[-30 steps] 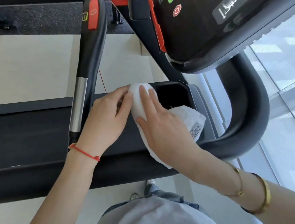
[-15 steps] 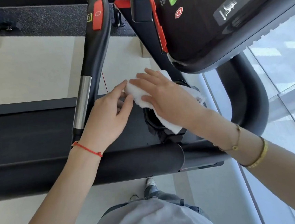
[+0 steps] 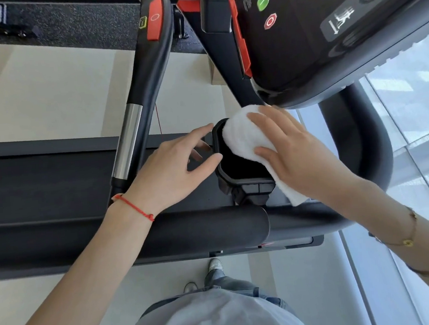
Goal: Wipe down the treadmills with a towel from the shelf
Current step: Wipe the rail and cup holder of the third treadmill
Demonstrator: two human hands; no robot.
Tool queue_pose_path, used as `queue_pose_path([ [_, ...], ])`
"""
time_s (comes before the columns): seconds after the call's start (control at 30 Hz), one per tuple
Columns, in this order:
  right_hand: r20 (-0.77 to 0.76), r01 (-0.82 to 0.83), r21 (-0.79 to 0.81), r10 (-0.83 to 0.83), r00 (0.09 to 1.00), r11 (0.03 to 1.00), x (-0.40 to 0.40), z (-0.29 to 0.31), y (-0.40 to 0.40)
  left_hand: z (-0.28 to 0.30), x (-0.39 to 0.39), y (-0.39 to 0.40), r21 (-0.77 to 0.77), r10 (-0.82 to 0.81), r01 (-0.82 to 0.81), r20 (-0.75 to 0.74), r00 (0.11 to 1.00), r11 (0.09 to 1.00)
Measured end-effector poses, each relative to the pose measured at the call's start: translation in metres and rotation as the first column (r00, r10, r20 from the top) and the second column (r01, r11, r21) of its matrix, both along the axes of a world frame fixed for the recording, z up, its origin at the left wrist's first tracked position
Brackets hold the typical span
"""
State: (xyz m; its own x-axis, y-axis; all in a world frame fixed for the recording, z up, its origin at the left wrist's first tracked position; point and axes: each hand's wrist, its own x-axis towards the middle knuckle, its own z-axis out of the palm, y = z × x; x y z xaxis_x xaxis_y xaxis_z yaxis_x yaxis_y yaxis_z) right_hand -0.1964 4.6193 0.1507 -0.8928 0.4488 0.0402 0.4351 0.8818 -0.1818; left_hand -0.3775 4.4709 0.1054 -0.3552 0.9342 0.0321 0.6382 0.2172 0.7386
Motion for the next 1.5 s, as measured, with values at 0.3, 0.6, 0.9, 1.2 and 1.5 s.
queue_pose_path([
  [0.3, -0.161, 0.214, -0.227, -0.254, 0.954, 0.95, 0.002, -0.004, -0.008, 0.0, 0.002, 0.001, -0.012, -0.011, 0.011, -0.021, 1.0, 1.0],
  [0.6, -0.166, 0.06, -0.343, -0.123, 0.978, 0.937, 0.04, 0.022, -0.039, -0.004, 0.001, 0.003, 0.007, -0.008, 0.009, -0.028, 1.0, 1.0],
  [0.9, -0.021, -0.04, -0.227, 0.036, 0.999, 0.973, 0.017, 0.013, -0.059, 0.006, 0.008, -0.018, 0.005, 0.019, -0.018, -0.088, 0.996, 1.0],
  [1.2, -0.136, -0.234, -0.121, 0.217, 0.967, 0.965, 0.04, 0.005, -0.074, 0.009, 0.024, -0.062, 0.062, 0.143, -0.136, -0.148, 0.979, 0.989],
  [1.5, -0.212, -0.374, -0.018, 0.362, 0.908, 0.927, 0.052, -0.004, -0.09, 0.003, 0.044, -0.096, 0.189, 0.308, -0.272, -0.197, 0.931, 0.944],
])
